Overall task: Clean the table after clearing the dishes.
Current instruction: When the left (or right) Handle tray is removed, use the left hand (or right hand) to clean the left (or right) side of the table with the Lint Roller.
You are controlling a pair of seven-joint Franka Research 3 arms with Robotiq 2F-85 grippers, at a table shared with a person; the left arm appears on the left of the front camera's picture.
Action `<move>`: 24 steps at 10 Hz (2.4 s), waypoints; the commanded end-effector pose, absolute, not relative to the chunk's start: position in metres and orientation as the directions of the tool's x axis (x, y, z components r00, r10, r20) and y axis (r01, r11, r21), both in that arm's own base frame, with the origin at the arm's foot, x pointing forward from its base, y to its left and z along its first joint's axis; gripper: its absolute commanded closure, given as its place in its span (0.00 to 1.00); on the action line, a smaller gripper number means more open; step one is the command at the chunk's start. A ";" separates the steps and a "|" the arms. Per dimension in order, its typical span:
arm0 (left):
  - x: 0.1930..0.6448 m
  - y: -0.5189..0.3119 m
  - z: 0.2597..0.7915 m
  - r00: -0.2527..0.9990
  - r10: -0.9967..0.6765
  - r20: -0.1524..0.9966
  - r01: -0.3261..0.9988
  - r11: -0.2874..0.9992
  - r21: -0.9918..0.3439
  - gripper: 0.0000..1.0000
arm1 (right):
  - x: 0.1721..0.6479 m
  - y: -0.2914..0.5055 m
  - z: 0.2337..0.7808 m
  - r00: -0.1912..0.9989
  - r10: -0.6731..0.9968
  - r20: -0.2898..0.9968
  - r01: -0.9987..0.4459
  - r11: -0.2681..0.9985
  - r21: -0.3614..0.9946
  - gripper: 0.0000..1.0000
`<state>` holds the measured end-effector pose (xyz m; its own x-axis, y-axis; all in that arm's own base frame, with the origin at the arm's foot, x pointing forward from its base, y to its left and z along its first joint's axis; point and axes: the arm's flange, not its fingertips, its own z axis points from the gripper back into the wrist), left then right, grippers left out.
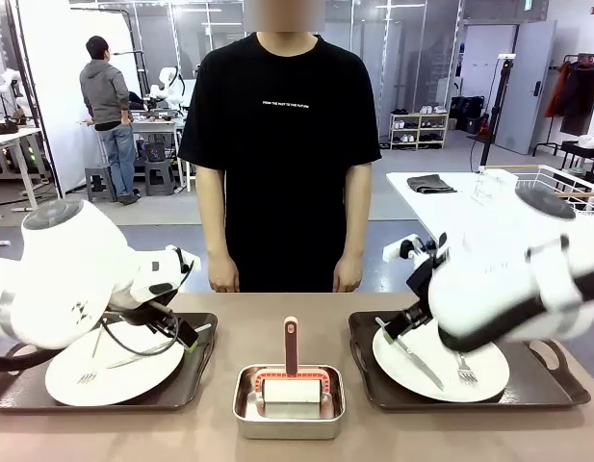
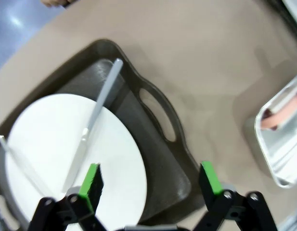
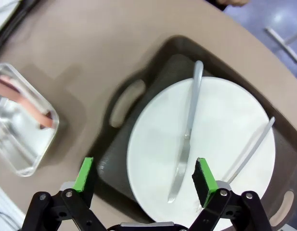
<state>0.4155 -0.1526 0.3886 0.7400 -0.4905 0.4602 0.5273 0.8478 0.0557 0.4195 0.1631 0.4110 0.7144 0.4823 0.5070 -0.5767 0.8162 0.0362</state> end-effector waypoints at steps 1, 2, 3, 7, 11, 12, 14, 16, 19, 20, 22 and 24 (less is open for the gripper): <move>0.436 -0.133 0.430 0.790 -0.467 0.398 0.549 0.827 -0.121 0.00 | 0.455 0.130 0.447 0.754 0.477 0.451 -0.608 0.767 0.206 0.00; 0.446 -0.119 0.448 0.810 -0.435 0.393 0.545 0.806 -0.232 0.00 | 0.468 0.123 0.458 0.775 0.468 0.425 -0.604 0.747 0.279 0.00; 0.455 -0.102 0.466 0.819 -0.416 0.394 0.546 0.776 -0.315 0.00 | 0.481 0.114 0.470 0.800 0.445 0.403 -0.588 0.718 0.373 0.00; 0.469 -0.011 0.510 0.848 -0.221 0.482 0.525 0.479 -0.704 0.00 | 0.516 0.046 0.507 0.938 0.200 0.281 -0.345 0.509 0.788 0.00; 0.426 0.088 0.513 0.870 0.028 0.491 0.463 0.293 -0.837 0.00 | 0.513 -0.060 0.499 0.989 -0.044 0.142 -0.120 0.328 0.937 0.00; 0.408 0.124 0.512 0.857 0.109 0.503 0.467 0.248 -0.849 0.00 | 0.504 -0.098 0.494 0.987 -0.100 0.127 -0.092 0.297 0.950 0.00; 0.376 0.180 0.510 0.889 0.162 0.428 0.399 0.182 -0.899 0.00 | 0.486 -0.157 0.480 0.987 -0.119 0.109 -0.071 0.288 0.955 0.00; 0.341 0.227 0.501 0.872 0.248 0.422 0.371 0.225 -0.901 0.00 | 0.464 -0.216 0.470 0.968 -0.237 0.088 -0.030 0.239 0.970 0.00; 0.304 0.257 0.497 0.888 0.261 0.378 0.290 0.320 -0.902 0.00 | 0.438 -0.261 0.458 0.945 -0.321 0.065 0.011 0.228 0.974 0.00; 0.293 0.264 0.493 0.885 0.286 0.366 0.266 0.333 -0.904 0.00 | 0.432 -0.270 0.454 0.941 -0.334 0.055 0.027 0.236 0.971 0.00; 0.278 0.270 0.496 0.878 0.310 0.364 0.246 0.359 -0.900 0.00 | 0.417 -0.289 0.448 0.927 -0.373 0.041 0.049 0.230 0.972 0.00; 0.266 0.275 0.505 0.869 0.333 0.367 0.229 0.386 -0.894 0.00 | 0.405 -0.299 0.443 0.923 -0.384 0.034 0.064 0.239 0.969 0.00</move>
<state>0.2748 0.2790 0.5004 0.8717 0.3096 0.3799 0.2615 0.3618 -0.8948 0.4132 -0.2990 0.4460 0.9207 -0.3893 0.0264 0.0714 0.2347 0.9694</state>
